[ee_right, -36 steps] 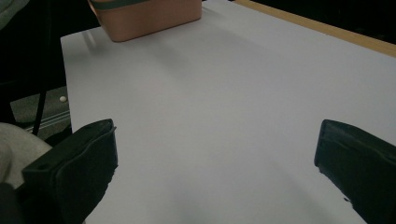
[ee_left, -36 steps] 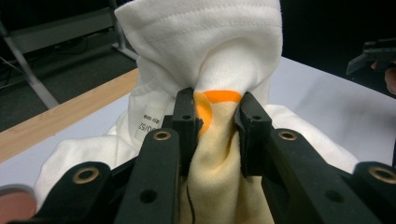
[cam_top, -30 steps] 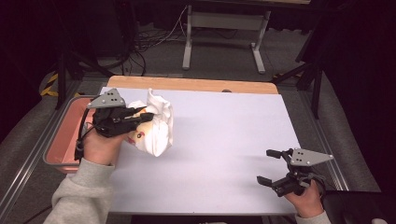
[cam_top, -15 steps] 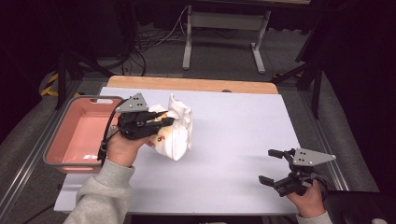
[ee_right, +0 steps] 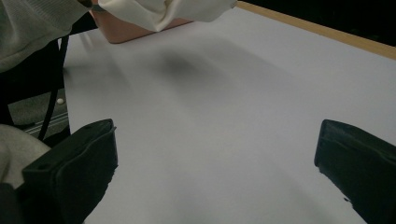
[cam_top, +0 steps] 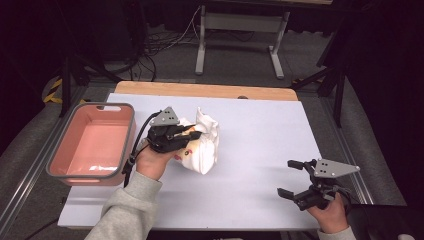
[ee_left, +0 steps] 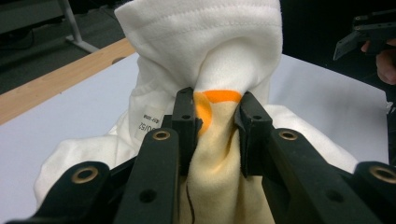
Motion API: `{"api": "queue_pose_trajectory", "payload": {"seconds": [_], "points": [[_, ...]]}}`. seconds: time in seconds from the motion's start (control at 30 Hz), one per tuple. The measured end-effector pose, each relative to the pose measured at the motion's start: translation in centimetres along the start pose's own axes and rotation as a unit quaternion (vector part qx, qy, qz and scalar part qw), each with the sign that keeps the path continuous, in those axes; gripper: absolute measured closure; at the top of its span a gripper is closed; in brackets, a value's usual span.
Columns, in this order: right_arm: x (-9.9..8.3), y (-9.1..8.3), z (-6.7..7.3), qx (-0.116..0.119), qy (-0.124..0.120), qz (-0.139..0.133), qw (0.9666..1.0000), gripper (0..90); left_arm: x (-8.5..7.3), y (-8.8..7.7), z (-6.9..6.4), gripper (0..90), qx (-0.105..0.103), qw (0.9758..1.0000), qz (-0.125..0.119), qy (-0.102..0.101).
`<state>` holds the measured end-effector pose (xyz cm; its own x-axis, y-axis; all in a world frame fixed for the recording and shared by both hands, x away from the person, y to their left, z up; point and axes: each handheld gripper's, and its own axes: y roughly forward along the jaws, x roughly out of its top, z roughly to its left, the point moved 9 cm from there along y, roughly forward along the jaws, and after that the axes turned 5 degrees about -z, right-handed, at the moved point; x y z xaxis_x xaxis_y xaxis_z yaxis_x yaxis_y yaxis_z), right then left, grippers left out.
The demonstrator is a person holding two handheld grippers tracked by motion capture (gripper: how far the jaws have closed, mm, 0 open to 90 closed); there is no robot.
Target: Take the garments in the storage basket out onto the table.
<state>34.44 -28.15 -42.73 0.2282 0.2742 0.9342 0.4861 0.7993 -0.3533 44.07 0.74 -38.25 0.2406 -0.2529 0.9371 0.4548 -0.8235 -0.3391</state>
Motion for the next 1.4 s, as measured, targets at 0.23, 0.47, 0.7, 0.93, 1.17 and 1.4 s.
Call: {"api": "queue_pose_trajectory", "payload": {"seconds": [0.23,0.47,0.7,0.93,1.17,1.4], "points": [[0.0,0.0,-0.1,0.0,-0.001,0.0,1.0,0.0,-0.6,2.0,-0.1,73.5,-0.002,1.0,0.006,-0.008],[-0.1,-0.1,-0.3,-0.002,0.003,-0.001,1.0,0.0,-1.6,3.7,0.4,73.5,0.006,0.9997,0.019,-0.009],[-0.2,-0.1,-0.4,-0.003,0.003,0.001,1.0,0.0,-2.7,5.0,0.7,73.5,0.009,0.9993,0.029,-0.02],[-0.3,-0.1,-0.5,-0.003,0.004,0.001,1.0,0.0,-3.8,5.9,1.1,73.5,0.015,0.9987,0.042,-0.024],[-0.3,-0.1,-0.5,-0.002,0.004,0.002,1.0,0.0,-4.6,6.5,1.3,73.3,0.019,0.998,0.054,-0.029],[-0.2,-0.1,-0.5,-0.003,0.004,0.0,1.0,0.0,-5.4,7.1,1.4,72.9,0.022,0.997,0.069,-0.029]]}}
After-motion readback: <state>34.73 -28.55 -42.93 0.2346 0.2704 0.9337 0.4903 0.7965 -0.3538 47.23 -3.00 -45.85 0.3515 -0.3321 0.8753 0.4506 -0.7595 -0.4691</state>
